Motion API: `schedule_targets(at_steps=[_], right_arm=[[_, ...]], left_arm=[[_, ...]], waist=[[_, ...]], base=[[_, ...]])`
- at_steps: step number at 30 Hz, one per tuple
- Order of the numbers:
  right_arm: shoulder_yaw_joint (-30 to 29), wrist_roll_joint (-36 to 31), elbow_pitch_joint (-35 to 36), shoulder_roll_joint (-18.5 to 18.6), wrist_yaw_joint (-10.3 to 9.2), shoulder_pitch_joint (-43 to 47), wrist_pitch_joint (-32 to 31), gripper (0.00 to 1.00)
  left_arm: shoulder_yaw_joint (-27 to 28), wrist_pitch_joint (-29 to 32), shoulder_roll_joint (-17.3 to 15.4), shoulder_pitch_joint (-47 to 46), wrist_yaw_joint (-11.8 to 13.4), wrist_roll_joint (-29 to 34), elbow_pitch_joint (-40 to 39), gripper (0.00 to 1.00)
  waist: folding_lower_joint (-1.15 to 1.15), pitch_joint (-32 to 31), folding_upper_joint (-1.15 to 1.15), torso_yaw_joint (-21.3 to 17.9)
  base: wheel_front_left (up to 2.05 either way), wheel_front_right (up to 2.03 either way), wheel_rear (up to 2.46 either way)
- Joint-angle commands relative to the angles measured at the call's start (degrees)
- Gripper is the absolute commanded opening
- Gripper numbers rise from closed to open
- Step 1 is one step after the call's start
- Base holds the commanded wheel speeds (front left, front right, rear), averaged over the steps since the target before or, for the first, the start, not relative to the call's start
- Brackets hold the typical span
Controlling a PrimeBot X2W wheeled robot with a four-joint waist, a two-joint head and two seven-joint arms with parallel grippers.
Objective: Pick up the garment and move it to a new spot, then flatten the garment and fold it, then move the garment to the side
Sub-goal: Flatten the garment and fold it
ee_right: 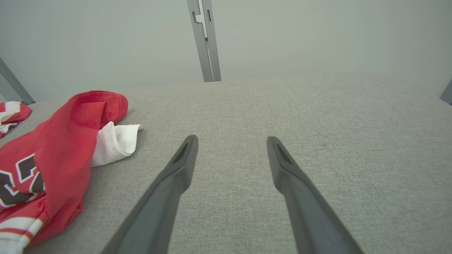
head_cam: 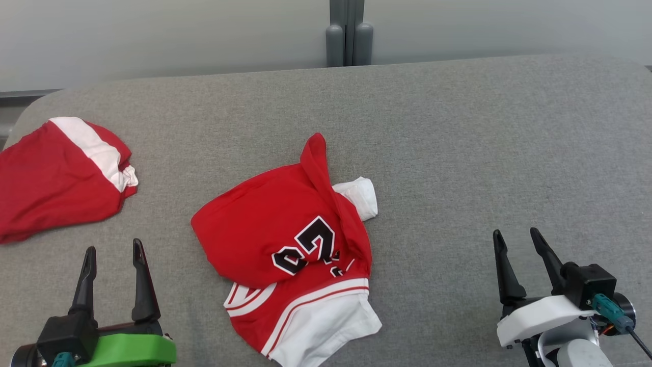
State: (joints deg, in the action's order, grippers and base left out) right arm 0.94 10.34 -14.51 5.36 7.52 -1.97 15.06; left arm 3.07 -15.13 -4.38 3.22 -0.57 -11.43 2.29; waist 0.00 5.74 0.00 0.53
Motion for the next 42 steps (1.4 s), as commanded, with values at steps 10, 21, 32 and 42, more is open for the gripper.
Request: schedule_targets(at_steps=[10,21,32,42], right_arm=[[5.90,-0.30,-2.67,1.66,-0.05,-6.31,0.17,1.00],[23.04,2.96,-14.29,2.35,-0.06,-32.59,-8.99,1.00],[30.68,8.71,-34.24,0.89,-0.06,-45.25,-17.60,1.00],[33.70,14.26,-44.23,0.65,-0.06,-48.20,-17.87,0.00]], left_arm=[[2.07,-0.02,1.33,-2.62,-2.51,3.42,2.25,1.00],[-3.34,-0.02,1.47,-5.51,-1.51,1.08,3.17,1.00],[-7.84,-0.02,1.46,-7.84,-0.19,-1.26,3.94,1.00],[-10.12,-0.02,1.46,-9.31,0.36,-2.03,4.24,1.00]], waist=[[0.00,0.43,0.00,3.23],[0.00,3.77,0.00,9.53],[0.00,6.33,0.00,15.08],[0.00,7.68,0.00,16.23]], base=[[0.00,0.00,0.00],[0.00,0.00,0.00],[0.00,0.00,0.00],[0.00,0.00,0.00]])
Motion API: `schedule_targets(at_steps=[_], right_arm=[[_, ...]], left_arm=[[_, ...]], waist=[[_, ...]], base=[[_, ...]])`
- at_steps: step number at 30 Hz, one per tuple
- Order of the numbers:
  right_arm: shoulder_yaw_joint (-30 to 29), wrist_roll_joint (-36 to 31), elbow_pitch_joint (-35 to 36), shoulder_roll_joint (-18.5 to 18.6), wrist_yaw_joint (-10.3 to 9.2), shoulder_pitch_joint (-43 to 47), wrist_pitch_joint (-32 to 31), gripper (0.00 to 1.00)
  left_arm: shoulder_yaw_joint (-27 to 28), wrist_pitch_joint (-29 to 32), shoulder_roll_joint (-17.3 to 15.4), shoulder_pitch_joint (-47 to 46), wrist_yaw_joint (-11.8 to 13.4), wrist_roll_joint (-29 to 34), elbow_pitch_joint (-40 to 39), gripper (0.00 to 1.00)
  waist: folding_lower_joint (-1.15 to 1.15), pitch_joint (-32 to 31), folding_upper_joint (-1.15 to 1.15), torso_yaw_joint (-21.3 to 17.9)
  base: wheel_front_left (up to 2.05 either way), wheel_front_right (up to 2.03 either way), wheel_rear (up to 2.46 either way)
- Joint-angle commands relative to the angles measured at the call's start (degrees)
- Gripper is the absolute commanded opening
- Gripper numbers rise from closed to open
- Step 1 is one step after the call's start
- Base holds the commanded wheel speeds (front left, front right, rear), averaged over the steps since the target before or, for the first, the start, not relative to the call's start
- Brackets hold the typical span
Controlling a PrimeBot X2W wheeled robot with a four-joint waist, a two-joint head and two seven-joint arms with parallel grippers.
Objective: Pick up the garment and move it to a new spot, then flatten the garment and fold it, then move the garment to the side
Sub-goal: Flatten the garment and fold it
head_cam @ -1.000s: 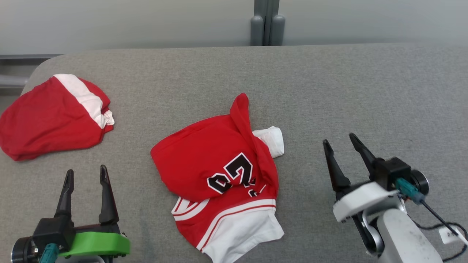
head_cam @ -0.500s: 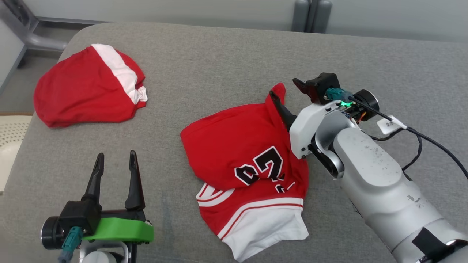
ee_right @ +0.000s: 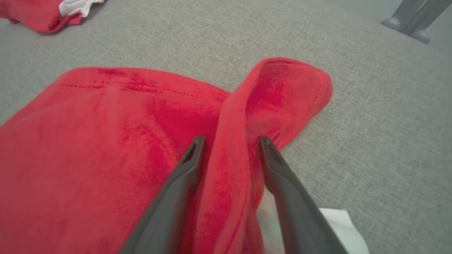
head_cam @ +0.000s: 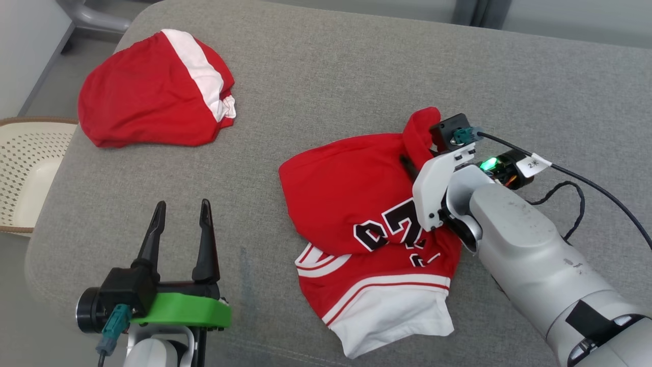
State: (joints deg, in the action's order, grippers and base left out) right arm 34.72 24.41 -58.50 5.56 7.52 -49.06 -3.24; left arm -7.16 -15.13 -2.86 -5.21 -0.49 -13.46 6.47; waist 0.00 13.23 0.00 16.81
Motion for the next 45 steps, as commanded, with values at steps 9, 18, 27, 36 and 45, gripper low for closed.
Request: schedule_targets(at_steps=[9,18,27,36,45], right_arm=[[-2.60,4.20,-0.54,3.87,-0.06,2.00,15.35,0.00],[-11.66,8.03,13.36,8.68,-0.06,14.23,18.44,0.00],[-30.94,6.83,33.81,4.89,-0.04,37.84,18.44,0.00],[-37.93,1.01,41.29,1.56,-0.04,45.44,18.45,1.00],[-39.92,-7.63,58.48,-0.63,-0.03,48.54,18.45,1.00]], left_arm=[[2.08,-0.02,-0.07,1.24,0.34,0.70,0.16,1.00],[4.24,-0.02,-0.08,2.20,-0.24,1.31,-0.16,1.00],[4.87,-0.02,-0.10,2.87,-0.31,1.48,0.03,1.00],[5.04,-0.02,-0.10,3.38,-0.54,1.82,0.31,1.00],[6.02,-0.02,-0.10,4.49,-1.62,2.30,0.80,1.00]], waist=[[0.00,-1.61,0.00,-6.03],[0.00,-2.70,0.00,-13.27],[0.00,-3.20,0.00,-16.79],[0.00,-4.24,0.00,-18.99],[0.00,-6.21,0.00,-19.29]], base=[[0.00,0.00,0.00],[0.00,0.00,0.00],[0.00,0.00,0.00],[0.00,0.00,0.00],[0.00,0.00,0.00]])
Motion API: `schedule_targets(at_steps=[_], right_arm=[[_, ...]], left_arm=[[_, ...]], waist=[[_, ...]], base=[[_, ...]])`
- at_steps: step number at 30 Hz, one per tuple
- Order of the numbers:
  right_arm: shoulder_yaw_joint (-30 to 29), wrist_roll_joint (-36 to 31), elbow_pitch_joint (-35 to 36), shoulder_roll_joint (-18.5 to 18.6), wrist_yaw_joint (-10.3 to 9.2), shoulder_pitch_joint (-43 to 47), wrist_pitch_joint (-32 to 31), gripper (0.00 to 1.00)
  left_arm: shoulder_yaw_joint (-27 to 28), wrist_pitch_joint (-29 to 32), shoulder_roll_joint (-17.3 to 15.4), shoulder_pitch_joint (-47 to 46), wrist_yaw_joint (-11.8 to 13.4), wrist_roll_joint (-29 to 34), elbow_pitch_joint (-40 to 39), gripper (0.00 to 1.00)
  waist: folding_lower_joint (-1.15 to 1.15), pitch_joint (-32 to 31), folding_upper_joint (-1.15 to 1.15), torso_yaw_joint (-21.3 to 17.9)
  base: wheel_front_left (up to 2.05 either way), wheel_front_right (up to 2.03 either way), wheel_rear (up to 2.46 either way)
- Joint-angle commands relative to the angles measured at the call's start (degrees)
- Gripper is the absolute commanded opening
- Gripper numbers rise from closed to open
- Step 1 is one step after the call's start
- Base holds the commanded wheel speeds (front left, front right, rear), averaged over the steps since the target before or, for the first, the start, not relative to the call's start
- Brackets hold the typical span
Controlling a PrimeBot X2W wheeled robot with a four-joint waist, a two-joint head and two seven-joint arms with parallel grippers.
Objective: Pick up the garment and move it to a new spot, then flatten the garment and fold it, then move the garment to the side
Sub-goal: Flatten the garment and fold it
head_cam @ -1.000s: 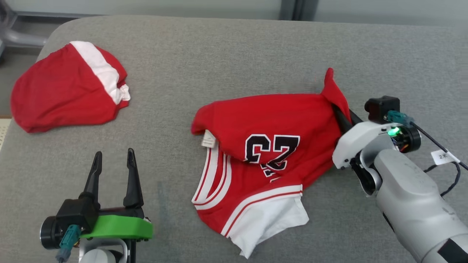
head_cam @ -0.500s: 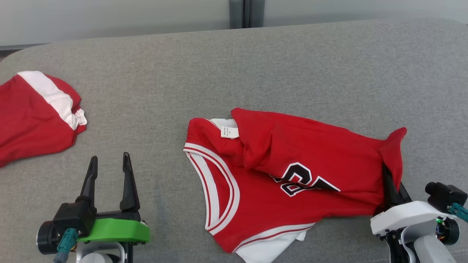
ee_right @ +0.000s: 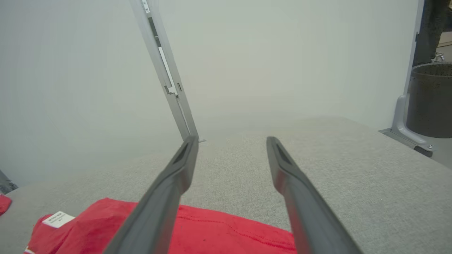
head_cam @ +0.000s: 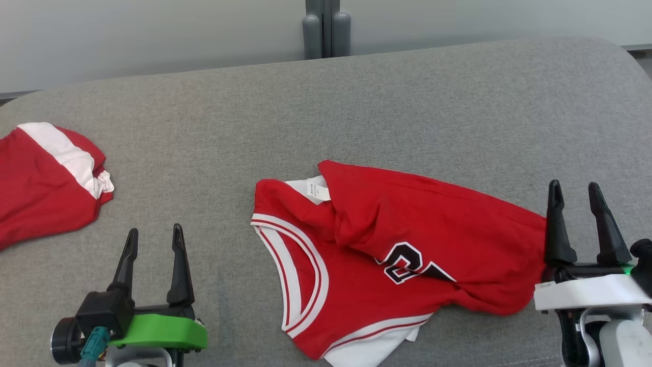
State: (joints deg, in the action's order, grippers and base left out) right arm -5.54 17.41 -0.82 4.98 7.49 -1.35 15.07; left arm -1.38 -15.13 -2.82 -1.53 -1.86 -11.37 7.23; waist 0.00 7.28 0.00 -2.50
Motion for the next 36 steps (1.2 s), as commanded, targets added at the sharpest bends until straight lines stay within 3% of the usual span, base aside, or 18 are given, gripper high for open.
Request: schedule_targets(at_steps=[1,6,17,26,36], right_arm=[[1.07,-1.49,2.21,-0.05,0.00,1.16,0.14,1.00],[4.10,-4.06,6.58,-0.72,-0.01,3.04,0.14,1.00],[7.91,-5.76,4.01,-1.26,-0.01,3.00,0.15,1.00],[11.49,-5.99,1.19,0.02,-0.01,-0.16,0.15,1.00],[12.36,-5.01,0.26,0.10,-0.01,-2.80,0.15,1.00]], left_arm=[[0.28,-0.02,-0.15,0.85,-0.31,0.30,0.03,1.00],[0.09,-0.02,-0.14,1.19,-0.86,0.57,0.56,1.00],[-3.62,-0.02,-0.17,-4.41,-3.80,3.81,6.16,1.00],[-11.93,-0.02,-3.59,-18.16,-5.57,4.53,22.52,1.00],[-22.95,1.99,-6.43,-28.31,-5.61,-4.38,38.03,1.00]], waist=[[0.00,-0.37,0.00,0.07],[0.00,-0.95,0.00,0.64],[0.00,-0.63,0.00,0.73],[0.00,1.74,0.00,-2.36],[0.00,5.46,0.00,-6.13]], base=[[0.00,0.00,0.00],[0.00,0.00,0.00],[0.00,0.00,0.00],[0.00,0.00,0.00],[0.00,0.00,0.00]])
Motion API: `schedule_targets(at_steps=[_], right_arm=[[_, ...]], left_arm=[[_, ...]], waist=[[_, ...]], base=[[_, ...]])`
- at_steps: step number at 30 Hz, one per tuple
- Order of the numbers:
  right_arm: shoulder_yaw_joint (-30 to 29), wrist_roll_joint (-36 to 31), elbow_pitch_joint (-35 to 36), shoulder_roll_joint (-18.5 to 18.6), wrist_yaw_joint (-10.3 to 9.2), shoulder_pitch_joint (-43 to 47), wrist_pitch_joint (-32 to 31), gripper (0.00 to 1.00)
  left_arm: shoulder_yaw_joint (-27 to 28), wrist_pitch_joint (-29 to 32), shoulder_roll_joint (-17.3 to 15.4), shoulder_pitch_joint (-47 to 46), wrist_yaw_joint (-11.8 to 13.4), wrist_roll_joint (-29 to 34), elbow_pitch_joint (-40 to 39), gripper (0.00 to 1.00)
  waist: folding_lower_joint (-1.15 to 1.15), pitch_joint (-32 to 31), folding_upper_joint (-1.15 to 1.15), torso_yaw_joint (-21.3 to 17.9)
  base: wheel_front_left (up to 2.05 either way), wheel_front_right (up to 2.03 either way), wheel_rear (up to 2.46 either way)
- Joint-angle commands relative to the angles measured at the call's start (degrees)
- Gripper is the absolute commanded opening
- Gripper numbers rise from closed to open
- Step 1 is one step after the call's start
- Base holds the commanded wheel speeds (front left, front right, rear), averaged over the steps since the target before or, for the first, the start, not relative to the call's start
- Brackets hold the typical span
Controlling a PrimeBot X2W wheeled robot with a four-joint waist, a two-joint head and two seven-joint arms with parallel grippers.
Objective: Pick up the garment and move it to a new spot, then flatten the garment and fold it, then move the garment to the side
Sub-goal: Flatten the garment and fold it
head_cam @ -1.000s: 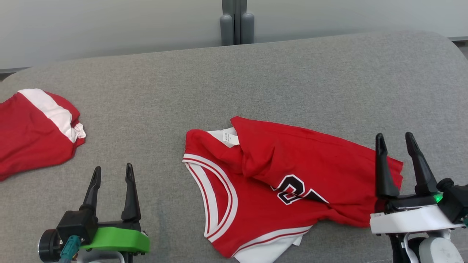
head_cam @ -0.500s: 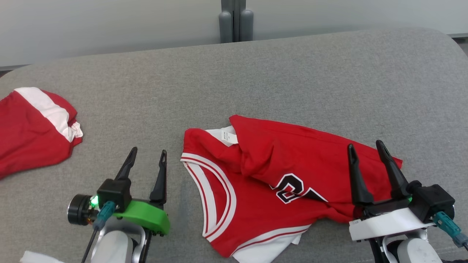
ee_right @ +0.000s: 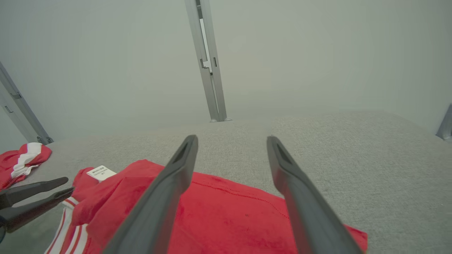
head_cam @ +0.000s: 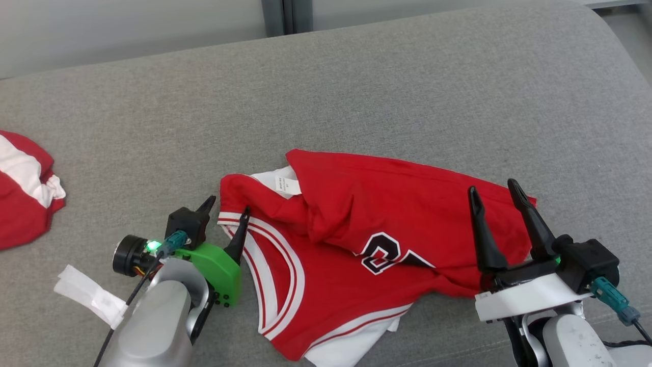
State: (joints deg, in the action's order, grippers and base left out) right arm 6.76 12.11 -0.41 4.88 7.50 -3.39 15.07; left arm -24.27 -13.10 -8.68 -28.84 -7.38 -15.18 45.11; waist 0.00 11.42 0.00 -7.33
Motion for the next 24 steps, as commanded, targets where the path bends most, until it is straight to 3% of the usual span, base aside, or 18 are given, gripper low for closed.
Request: schedule_targets(at_steps=[1,9,10,11,12,15,24], right_arm=[[0.17,0.34,-0.16,0.16,-0.02,-0.92,0.15,1.00],[0.25,0.84,-0.52,0.24,-0.02,-1.70,0.15,1.00],[0.27,0.89,-0.55,0.27,-0.02,-1.70,0.15,1.00],[0.31,0.91,-0.57,0.30,-0.02,-1.77,0.15,1.00],[0.31,0.92,-0.60,0.32,-0.02,-1.82,0.15,1.00],[0.00,1.19,-0.42,0.50,-0.02,-2.07,0.15,1.00],[-1.77,0.68,-0.41,0.92,-0.02,-3.61,0.15,1.00]], left_arm=[[-0.62,0.10,-0.84,-1.51,-0.10,-1.47,1.24,1.00],[-6.91,2.29,-0.35,-4.04,-0.11,-7.40,8.92,1.00],[-7.59,2.34,-0.27,-4.34,-0.11,-8.21,9.31,0.77],[-8.51,2.39,-0.26,-4.78,-0.12,-8.92,9.69,0.20],[-9.28,2.79,-0.20,-5.11,-0.13,-9.58,10.03,0.00],[-10.66,1.43,-1.19,-7.87,-0.11,-11.80,10.13,0.00],[-7.61,-1.74,-6.76,-19.89,0.02,-13.20,11.10,0.00]], waist=[[0.00,1.58,0.00,-1.57],[0.00,2.84,0.00,-2.80],[0.00,2.91,0.00,-2.82],[0.00,3.01,0.00,-2.83],[0.00,3.06,0.00,-2.82],[0.00,3.43,0.00,-2.67],[0.00,4.83,0.00,-3.68]], base=[[0.00,0.00,0.00],[0.00,0.00,0.00],[0.00,0.00,0.00],[0.00,0.00,0.00],[0.00,0.00,0.00],[0.00,0.00,0.00],[0.00,0.00,0.00]])
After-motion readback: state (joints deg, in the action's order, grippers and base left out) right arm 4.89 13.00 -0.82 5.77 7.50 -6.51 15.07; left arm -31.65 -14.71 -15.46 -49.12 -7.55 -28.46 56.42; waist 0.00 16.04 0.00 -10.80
